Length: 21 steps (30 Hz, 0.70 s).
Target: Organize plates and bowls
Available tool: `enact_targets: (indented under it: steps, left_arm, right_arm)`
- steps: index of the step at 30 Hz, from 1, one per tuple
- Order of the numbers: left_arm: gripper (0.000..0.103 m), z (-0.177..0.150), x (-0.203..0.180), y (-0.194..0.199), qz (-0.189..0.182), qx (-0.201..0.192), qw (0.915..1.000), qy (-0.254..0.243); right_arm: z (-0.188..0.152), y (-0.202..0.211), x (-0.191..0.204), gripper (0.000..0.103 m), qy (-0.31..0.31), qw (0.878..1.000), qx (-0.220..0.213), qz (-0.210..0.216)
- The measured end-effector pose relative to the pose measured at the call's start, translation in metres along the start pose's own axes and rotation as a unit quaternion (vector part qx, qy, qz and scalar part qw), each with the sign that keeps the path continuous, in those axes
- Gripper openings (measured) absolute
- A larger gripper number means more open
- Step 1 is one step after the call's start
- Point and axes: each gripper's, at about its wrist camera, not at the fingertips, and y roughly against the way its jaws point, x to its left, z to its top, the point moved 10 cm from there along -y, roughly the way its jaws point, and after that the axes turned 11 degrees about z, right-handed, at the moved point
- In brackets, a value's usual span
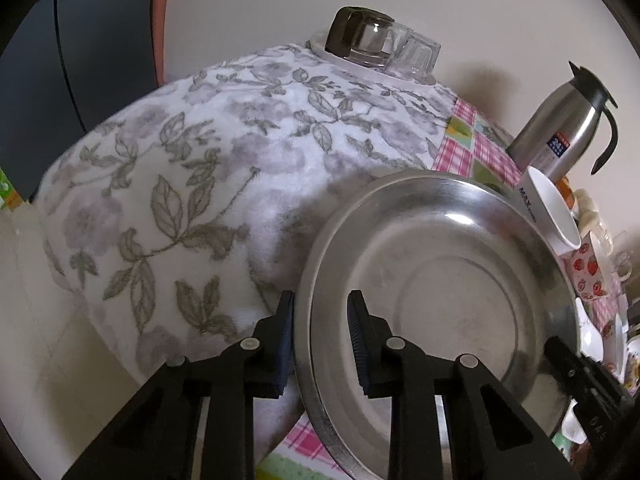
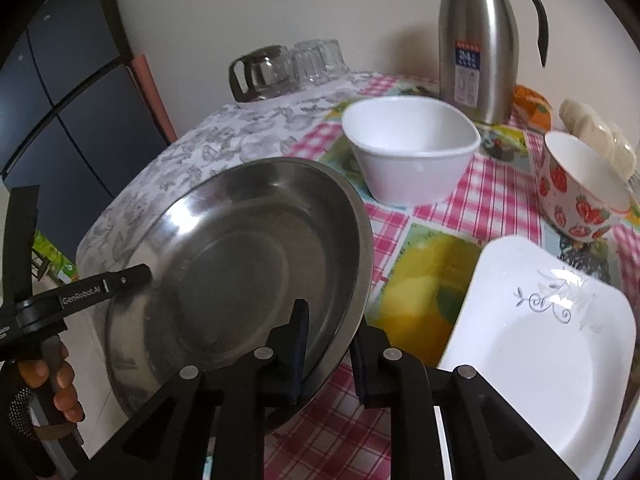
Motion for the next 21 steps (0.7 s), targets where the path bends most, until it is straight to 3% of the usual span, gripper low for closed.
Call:
enact_targets:
  steps: [4,21]
  left_arm:
    - [0.027,-0.003,-0.002,0.005,-0.010,0.009,0.9999,0.005]
    - [0.027,0.013,-0.015,0.064,0.011,-0.038,0.9990,-0.023]
  right_arm:
    - [0.005,0.011,0.002,0.021,-0.004,1.000,-0.012,0.005]
    - [0.025,0.056,0.003,0.021,-0.006,0.998,-0.065,0.018]
